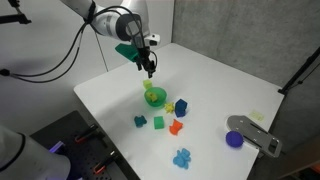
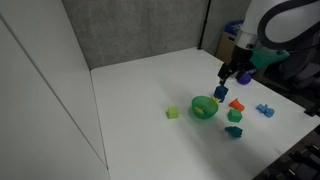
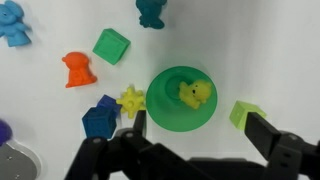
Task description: Pick up the lime green block from the bowl and put it on the table
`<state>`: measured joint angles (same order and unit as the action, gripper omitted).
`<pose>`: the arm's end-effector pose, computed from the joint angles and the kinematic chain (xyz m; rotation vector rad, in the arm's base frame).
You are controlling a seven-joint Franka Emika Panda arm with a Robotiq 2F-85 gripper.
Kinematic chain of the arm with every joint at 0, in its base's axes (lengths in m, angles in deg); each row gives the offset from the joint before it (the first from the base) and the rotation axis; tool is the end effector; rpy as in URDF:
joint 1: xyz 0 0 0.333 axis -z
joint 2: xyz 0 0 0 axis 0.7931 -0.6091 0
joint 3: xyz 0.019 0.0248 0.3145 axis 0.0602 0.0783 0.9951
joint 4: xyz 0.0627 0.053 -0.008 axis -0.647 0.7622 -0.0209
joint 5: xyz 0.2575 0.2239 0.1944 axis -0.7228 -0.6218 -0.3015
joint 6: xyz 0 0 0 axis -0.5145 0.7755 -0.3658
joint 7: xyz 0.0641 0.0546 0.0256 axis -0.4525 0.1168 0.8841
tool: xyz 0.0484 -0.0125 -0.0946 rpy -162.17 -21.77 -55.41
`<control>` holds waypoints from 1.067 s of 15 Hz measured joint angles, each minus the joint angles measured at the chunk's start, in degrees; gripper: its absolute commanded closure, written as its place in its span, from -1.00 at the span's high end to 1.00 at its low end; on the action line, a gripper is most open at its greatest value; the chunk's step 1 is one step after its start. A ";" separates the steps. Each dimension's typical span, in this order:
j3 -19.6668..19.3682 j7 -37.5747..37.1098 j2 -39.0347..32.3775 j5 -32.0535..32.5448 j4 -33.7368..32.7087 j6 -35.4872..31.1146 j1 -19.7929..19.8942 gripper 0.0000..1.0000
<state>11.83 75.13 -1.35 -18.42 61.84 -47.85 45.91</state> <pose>0.5349 0.0576 0.3142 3.1068 -0.1515 0.0468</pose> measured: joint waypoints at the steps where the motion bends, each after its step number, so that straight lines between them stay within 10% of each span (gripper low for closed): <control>1: 0.00 -0.04 1.73 0.05 0.47 1.51 0.19 1.00; 16: 0.42 5.37 14.26 -3.44 2.12 16.16 1.37 1.00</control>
<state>12.25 80.50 12.90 -21.86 63.96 -31.69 47.29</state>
